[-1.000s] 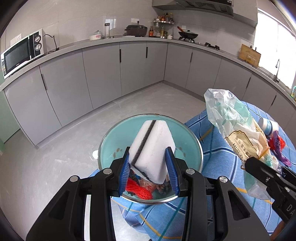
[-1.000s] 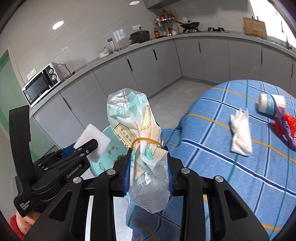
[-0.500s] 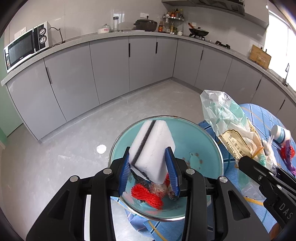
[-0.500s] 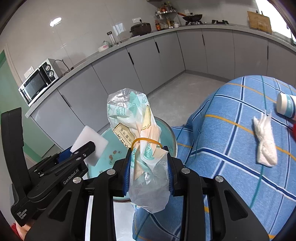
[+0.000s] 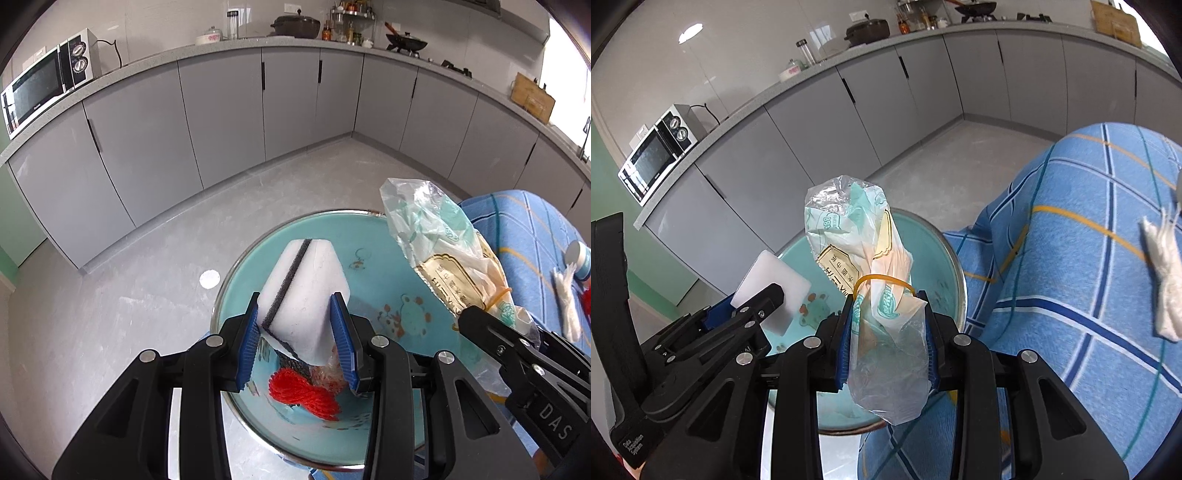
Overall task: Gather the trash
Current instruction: 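Carry the clear printed bag and white sponge over the bucket with both tools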
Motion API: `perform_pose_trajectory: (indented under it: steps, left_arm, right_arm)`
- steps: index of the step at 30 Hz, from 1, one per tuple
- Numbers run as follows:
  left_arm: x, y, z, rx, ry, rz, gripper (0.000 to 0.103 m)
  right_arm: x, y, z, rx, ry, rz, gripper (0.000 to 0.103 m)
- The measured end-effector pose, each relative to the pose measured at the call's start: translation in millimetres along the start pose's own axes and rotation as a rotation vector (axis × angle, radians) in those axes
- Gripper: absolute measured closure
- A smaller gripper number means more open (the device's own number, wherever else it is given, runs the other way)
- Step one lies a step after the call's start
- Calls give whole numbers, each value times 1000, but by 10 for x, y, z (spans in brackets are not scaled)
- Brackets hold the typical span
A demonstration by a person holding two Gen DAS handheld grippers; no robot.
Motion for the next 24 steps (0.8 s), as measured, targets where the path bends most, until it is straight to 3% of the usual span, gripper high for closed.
perform_pose_trajectory:
  steps: [24]
  left_arm:
    - [318, -73, -21, 13, 15, -71, 66]
  right_arm:
    - [452, -20, 17, 16, 1, -82, 68]
Point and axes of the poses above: each gripper's, at about its wrist camera, not at the fingertips, and x roughly the way its jaws point, z to its right, y to its top, the point moved 10 cm from there along x, roughly the way its jaws point, and after that the axes turned 4 degrees about x, right-handed, at the moved point
